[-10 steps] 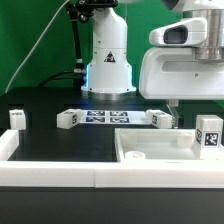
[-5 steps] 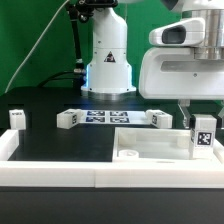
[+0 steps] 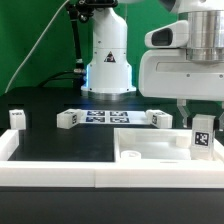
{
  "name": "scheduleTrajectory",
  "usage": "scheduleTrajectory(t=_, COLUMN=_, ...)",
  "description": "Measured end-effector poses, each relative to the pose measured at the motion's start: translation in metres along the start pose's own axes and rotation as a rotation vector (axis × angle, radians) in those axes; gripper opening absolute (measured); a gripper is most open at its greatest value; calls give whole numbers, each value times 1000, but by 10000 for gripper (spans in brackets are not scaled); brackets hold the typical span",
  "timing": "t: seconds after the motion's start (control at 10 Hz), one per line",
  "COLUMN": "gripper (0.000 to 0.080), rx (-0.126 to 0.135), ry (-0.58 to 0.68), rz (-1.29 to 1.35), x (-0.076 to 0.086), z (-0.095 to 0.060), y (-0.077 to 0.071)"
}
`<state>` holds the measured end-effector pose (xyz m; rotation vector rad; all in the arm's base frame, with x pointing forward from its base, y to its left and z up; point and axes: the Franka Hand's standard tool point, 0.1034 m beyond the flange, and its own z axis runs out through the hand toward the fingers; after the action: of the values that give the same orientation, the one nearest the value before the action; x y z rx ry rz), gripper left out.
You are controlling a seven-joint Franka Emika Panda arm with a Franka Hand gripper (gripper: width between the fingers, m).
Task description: Assemble one leg
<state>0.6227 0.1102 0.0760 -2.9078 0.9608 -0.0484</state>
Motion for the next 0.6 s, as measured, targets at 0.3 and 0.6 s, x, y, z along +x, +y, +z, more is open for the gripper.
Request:
scheduleTrajectory(t=0.3, gripper=290, rx=29, ry=-12, rz=305, x=3, z=0, y=2)
scheduleTrajectory(t=0.6, gripper=291, rx=43, ry=-5, rz=703, x=-3, z=1, y=-3)
